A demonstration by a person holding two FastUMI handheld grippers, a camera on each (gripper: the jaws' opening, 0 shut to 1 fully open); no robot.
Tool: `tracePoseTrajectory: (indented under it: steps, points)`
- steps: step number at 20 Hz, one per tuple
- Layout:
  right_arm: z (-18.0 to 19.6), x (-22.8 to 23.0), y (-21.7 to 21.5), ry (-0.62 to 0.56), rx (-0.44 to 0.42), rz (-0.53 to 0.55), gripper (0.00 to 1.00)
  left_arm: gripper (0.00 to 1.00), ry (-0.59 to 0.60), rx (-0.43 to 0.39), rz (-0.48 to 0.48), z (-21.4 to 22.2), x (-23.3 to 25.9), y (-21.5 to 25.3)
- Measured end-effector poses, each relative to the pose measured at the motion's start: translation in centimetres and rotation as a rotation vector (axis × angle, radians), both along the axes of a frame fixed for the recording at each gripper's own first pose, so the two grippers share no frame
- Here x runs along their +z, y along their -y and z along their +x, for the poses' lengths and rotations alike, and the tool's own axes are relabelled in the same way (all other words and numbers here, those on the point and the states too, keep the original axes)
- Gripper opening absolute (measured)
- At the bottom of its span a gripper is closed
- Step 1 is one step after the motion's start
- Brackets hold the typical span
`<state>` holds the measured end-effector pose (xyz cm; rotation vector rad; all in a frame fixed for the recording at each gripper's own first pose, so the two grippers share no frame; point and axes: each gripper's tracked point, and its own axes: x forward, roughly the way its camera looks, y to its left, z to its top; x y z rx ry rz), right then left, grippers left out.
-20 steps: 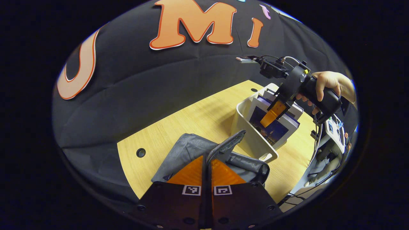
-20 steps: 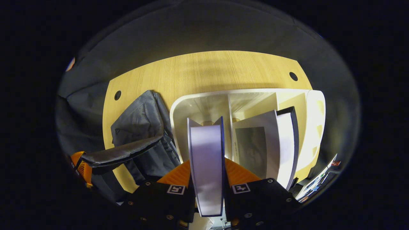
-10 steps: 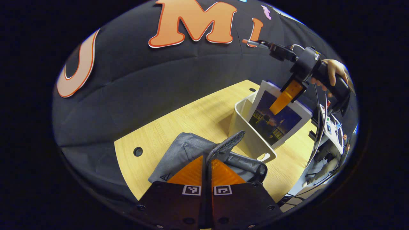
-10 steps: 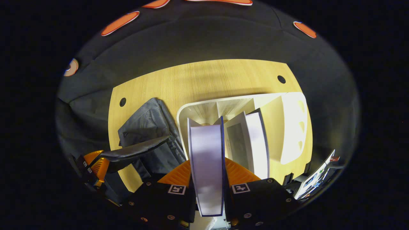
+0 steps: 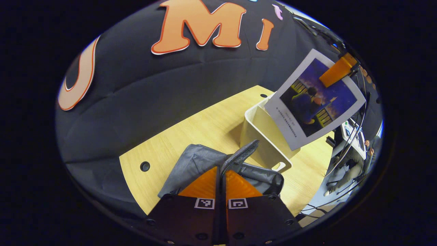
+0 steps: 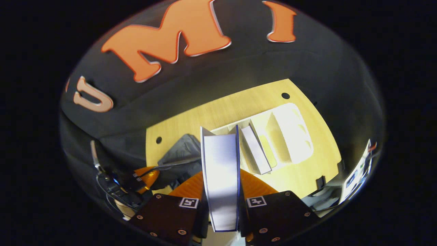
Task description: Open the schoolbag, grab two books from the bookshelf and put them into the schoolbag.
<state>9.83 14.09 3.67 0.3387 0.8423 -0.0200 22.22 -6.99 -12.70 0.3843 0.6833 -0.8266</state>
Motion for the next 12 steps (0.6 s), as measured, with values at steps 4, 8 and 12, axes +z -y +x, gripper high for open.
tracePoseTrajectory:
  steps: [4,8,12]
  points:
    - [-4.2,-1.0,0.1,0.102,-0.115,0.279,0.36,0.01,0.012,-0.018,0.003,-0.2,0.2,0.2]
    - [-8.3,-4.9,-0.1,0.164,-0.221,0.545,0.36,0.01,0.020,-0.022,0.005,-0.1,0.3,0.0]
    - [-9.7,-10.0,-1.9,0.221,-0.270,0.773,0.36,0.01,0.016,-0.028,0.014,0.0,0.3,0.2]
